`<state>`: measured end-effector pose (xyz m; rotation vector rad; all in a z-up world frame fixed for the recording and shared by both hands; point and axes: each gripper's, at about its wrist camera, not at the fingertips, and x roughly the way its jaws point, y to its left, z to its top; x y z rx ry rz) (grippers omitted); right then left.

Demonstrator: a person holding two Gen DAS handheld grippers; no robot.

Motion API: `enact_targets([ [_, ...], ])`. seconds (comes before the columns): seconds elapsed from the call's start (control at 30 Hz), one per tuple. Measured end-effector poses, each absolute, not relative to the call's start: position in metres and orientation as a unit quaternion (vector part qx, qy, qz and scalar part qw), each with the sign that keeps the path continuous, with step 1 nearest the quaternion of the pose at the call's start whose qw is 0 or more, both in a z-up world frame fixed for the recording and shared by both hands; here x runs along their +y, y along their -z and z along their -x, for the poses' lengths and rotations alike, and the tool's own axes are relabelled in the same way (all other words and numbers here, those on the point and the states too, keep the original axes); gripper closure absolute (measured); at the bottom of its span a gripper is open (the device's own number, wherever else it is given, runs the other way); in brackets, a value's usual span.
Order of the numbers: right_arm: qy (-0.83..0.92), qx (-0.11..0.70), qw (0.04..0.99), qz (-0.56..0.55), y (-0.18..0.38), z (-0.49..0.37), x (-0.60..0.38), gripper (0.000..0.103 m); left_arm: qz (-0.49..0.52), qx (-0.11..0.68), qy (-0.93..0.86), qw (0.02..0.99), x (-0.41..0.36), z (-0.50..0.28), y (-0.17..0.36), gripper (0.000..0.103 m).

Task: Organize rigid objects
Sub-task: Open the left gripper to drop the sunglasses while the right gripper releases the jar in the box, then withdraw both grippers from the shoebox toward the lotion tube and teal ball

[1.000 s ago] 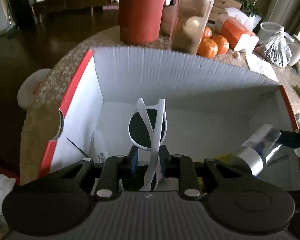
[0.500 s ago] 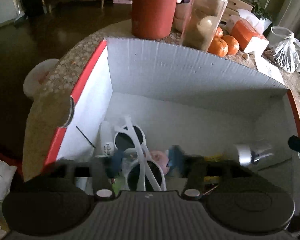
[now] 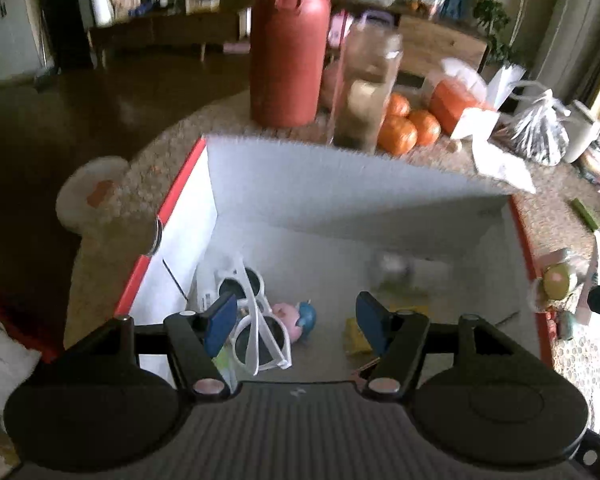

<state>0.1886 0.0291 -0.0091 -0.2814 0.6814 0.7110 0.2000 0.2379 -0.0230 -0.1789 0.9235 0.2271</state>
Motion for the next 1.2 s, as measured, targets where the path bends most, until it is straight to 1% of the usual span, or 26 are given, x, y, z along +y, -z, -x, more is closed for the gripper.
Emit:
enact_targets([
  [0.13,-0.338,0.319,0.877,0.124,0.002,-0.180,0.009,0.004,0.087,0.416,-0.102,0.899,0.224,-0.186,0.008,0.038],
  [0.17,-0.337,0.316,0.879,0.119,0.000,-0.177,0.002,0.004,0.090,0.411,-0.100,0.902,0.221,-0.183,0.005,0.037],
  [0.2,-0.335,0.315,0.880,0.115,-0.002,-0.176,-0.003,0.004,0.092,0.406,-0.098,0.904,0.217,-0.180,0.001,0.033],
  [0.23,-0.334,0.314,0.882,0.110,-0.004,-0.174,-0.009,0.004,0.092,0.399,-0.096,0.907,0.212,-0.177,-0.003,0.031],
  [0.47,-0.318,0.300,0.896,0.078,-0.014,-0.162,-0.055,0.003,0.084,0.367,-0.079,0.923,0.175,-0.159,-0.022,0.030],
  [0.53,-0.314,0.295,0.900,0.070,-0.017,-0.158,-0.069,0.003,0.081,0.361,-0.072,0.926,0.162,-0.155,-0.027,0.028],
  [0.6,-0.309,0.287,0.904,0.067,-0.019,-0.154,-0.084,0.003,0.075,0.352,-0.065,0.931,0.149,-0.150,-0.030,0.019],
  [0.73,-0.296,0.280,0.911,0.063,-0.018,-0.148,-0.115,0.001,0.063,0.344,-0.048,0.936,0.123,-0.147,-0.035,0.014],
  [0.77,-0.291,0.280,0.912,0.065,-0.017,-0.147,-0.123,0.001,0.064,0.344,-0.043,0.936,0.117,-0.147,-0.034,0.009],
  [0.8,-0.286,0.281,0.914,0.067,-0.015,-0.147,-0.131,0.001,0.065,0.345,-0.035,0.936,0.111,-0.148,-0.034,0.000],
  [1.2,-0.232,0.297,0.925,0.052,-0.004,-0.169,-0.204,0.001,0.031,0.359,-0.012,0.933,0.034,-0.169,-0.010,0.000],
])
